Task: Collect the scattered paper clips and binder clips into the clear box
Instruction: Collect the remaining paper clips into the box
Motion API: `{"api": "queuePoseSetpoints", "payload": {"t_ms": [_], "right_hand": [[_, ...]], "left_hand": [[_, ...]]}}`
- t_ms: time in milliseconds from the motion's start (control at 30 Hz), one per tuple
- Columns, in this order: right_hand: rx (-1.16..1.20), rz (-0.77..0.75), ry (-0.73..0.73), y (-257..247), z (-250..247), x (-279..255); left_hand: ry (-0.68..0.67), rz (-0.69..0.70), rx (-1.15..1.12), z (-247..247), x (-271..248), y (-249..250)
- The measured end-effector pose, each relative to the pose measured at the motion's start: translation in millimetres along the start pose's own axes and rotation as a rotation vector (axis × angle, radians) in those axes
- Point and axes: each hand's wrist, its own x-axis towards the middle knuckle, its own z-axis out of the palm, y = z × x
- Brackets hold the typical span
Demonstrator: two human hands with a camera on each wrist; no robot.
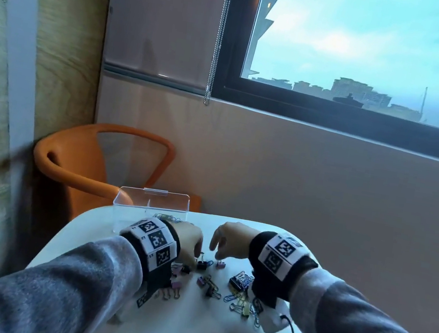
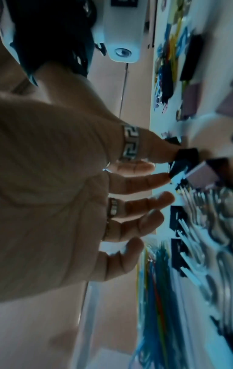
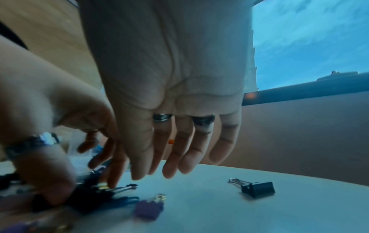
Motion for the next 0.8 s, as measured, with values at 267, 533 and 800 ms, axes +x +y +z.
{"api": "queuePoseSetpoints", "payload": {"t_ms": [267,533,800], "right_hand": [[-0.044,-0.026,-0.070,2.5,12.2,10.3],[-0.019,-0.018,-0.058,6.1,12.2,1.4],[0.943,-0.019,0.045,27.5,-0.5,-34.3]], "left_hand": [[0.039,-0.069,-0.178,5.3,-6.2,-0.2],[0.084,-0.084,-0.079,1.7,-12.2,-7.3],[-0.029,-0.070,0.079,1.7,-7.1,1.9]]}}
